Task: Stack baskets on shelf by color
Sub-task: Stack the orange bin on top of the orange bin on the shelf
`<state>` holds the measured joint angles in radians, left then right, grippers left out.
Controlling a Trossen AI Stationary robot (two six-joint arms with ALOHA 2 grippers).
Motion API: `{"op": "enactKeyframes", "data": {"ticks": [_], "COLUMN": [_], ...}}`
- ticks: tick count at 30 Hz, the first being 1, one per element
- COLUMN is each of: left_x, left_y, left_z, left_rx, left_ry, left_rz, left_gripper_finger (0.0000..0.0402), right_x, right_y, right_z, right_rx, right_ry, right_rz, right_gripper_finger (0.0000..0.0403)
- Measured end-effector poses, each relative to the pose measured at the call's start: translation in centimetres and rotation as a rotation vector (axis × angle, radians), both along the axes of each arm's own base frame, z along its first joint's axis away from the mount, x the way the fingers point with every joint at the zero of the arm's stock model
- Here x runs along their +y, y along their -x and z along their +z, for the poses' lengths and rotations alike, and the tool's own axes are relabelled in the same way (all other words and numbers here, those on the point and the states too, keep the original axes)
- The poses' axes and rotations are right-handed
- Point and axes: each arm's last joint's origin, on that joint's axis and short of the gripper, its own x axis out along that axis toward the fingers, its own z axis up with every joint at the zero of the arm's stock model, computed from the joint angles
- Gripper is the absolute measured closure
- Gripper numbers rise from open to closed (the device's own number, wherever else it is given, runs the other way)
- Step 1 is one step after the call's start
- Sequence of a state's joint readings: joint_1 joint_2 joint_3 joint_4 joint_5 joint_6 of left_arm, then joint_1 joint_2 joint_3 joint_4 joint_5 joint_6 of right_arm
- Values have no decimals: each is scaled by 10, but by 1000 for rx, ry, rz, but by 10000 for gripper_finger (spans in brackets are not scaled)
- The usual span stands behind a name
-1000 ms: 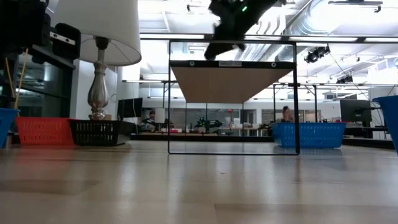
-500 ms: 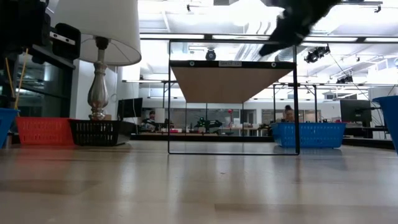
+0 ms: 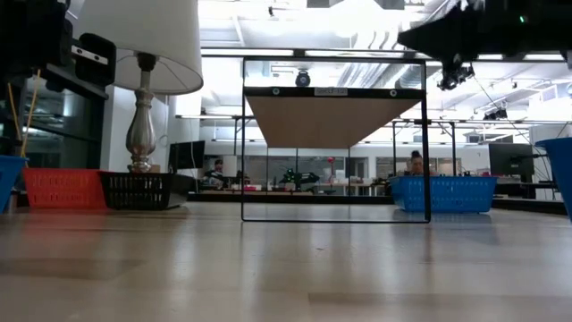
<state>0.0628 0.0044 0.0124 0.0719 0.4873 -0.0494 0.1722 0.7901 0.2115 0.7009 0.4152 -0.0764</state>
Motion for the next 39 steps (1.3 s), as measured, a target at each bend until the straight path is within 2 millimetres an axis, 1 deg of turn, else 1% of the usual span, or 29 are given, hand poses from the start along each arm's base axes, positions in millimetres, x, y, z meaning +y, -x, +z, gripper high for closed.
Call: {"op": "enactKeyframes", "data": {"ticks": [3,6,10,11,14,17,18,20,21,24,26,28,30,31,33,36,39], "left_x": [0,0,0,0,5,10,12,13,12,12,14,18,21,22,24,26,26], "left_y": [0,0,2,3,6,8,7,2,-2,-17,-29,-39,-47,-50,-56,-61,-62], "left_z": [1,4,15,19,33,42,44,49,54,75,90,111,126,131,136,137,130], "left_rx": [-9,-43,-125,-172,-322,-415,-417,-363,-329,-203,-108,-25,111,191,337,529,715], "left_ry": [0,3,72,74,138,228,244,243,238,225,222,206,178,164,151,150,148], "left_rz": [0,-1,-14,2,162,331,371,396,380,363,419,498,564,589,627,670,717], "left_gripper_finger": [401,401,401,401,401,401,401,401,401,401,401,401,401,401,401,401,398], "right_x": [-3,-4,-3,-3,-2,-2,-2,-2,-2,-2,-2,-2,-2,-2,-2,-2,-2], "right_y": [7,9,7,6,5,5,5,5,5,5,5,5,5,5,5,5,5], "right_z": [-10,-8,-2,-1,-1,-1,-1,-1,-1,-1,-1,-1,-1,-1,-2,-3,-3], "right_rx": [-56,-106,-110,-110,-101,-101,-101,-101,-101,-102,-102,-104,-105,-103,-93,-82,-80], "right_ry": [4,-8,2,2,19,24,23,23,23,24,23,17,5,1,3,-2,-4], "right_rz": [-12,-20,-11,-2,21,27,27,27,27,27,27,28,30,31,31,32,32], "right_gripper_finger": [403,403,403,403,403,403,403,403,403,403,403,403,403,403,403,403,403]}}
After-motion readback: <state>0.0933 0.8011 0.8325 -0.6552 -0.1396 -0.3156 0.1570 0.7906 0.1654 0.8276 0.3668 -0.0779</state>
